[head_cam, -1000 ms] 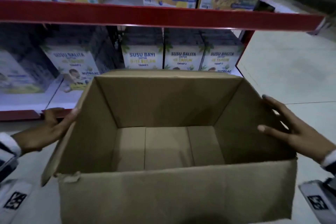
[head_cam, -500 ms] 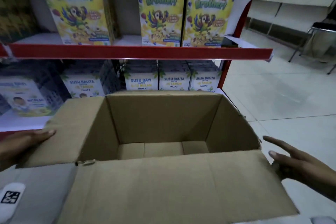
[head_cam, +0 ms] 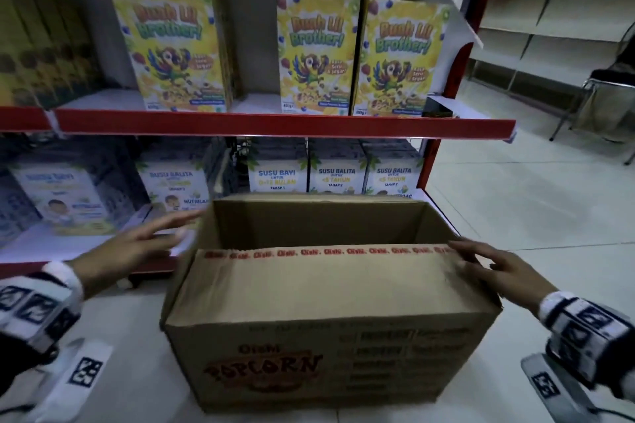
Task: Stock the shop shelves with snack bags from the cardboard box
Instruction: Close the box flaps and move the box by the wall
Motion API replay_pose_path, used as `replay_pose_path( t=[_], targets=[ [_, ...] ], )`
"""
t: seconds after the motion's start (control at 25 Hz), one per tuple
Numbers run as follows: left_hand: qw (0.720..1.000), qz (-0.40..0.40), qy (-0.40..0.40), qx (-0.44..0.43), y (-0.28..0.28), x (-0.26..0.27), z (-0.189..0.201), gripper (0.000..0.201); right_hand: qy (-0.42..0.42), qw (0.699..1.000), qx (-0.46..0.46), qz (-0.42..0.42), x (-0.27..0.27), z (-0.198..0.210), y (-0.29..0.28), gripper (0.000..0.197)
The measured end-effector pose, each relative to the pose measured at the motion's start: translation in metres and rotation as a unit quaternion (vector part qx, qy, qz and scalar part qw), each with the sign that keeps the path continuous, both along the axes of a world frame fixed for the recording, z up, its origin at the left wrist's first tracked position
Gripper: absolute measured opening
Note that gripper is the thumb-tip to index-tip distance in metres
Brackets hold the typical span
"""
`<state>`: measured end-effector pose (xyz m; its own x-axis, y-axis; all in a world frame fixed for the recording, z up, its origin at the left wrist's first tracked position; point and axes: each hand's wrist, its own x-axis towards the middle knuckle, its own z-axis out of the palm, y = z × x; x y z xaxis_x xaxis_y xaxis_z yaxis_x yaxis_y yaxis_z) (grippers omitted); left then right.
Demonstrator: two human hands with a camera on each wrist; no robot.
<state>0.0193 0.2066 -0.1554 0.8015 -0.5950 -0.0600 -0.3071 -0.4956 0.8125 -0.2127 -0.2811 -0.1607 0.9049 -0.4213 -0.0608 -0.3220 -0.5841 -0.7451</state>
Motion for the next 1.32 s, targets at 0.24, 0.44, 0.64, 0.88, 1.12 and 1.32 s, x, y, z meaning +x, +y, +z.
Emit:
replay_pose_path(
  t=[0.24,0.44,0.64,0.88,1.12,1.32],
  targets=[
    [0.941,-0.032,0.002,0.337,-0.058,0.032,0.005,0.114,0.043,0.999,-0.01,0.001,0.012,-0.023,0.001,0.077],
    [0.968,0.182,0.171,0.003,-0.082,0.081,0.01,0.069,0.035,0.999,0.026,0.011,0.005,-0.033,-0.002,0.079],
    [0.929,0.18,0.295,-0.135,-0.075,0.083,0.003,0.031,0.0,0.999,0.043,-0.008,-0.007,-0.04,-0.003,0.063],
    [0.926,0.18,0.267,-0.197,-0.061,0.065,-0.002,0.032,-0.088,0.984,0.105,-0.115,-0.006,-0.051,-0.001,0.052],
    [0.865,0.168,0.358,-0.31,-0.031,0.034,0.011,0.032,-0.08,0.979,0.129,-0.132,-0.006,-0.053,-0.003,0.051],
    [0.954,0.196,0.221,-0.056,-0.029,-0.005,-0.022,0.075,-0.06,0.956,0.224,-0.18,0.002,-0.051,0.002,0.043]
  ],
)
